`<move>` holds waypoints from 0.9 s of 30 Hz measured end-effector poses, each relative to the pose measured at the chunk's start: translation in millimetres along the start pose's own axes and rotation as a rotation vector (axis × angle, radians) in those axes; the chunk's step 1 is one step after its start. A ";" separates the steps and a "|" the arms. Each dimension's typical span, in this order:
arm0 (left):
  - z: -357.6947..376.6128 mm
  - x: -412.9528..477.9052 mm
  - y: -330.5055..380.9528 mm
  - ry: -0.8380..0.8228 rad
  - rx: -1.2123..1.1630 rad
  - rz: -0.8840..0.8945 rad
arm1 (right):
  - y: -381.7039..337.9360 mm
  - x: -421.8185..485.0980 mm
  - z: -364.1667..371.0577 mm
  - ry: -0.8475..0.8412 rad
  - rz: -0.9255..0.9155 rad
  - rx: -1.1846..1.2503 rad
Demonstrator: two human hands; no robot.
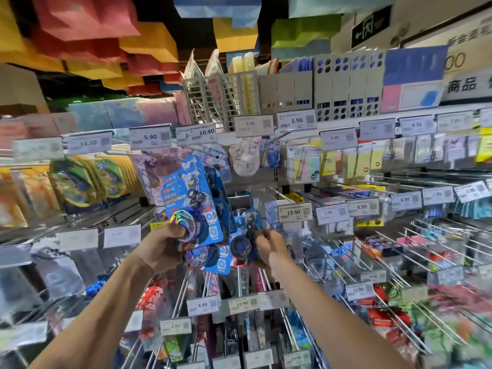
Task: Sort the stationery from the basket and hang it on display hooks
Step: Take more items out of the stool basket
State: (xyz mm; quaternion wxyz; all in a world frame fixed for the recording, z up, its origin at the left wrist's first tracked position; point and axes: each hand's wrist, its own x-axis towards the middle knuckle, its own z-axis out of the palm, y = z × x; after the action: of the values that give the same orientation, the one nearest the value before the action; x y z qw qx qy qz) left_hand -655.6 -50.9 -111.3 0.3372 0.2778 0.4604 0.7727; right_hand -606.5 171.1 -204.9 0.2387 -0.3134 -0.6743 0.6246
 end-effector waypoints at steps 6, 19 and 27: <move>-7.7 4.9 -5.2 0.026 0.069 -0.017 | -13.5 21.3 1.3 0.058 -0.002 -0.506; -25.8 8.5 -5.3 -0.083 0.210 0.008 | -65.8 -88.6 0.9 -0.098 -0.773 -0.146; -26.4 13.5 -13.5 -0.099 0.215 0.062 | -53.7 -75.3 11.4 -0.039 -0.776 -0.267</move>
State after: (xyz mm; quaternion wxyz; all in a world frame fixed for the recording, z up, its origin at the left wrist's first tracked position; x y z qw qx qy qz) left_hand -679.9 -49.5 -132.9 0.3038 0.3644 0.5147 0.7142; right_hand -569.4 107.7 -147.6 0.4010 -0.0522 -0.8220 0.4010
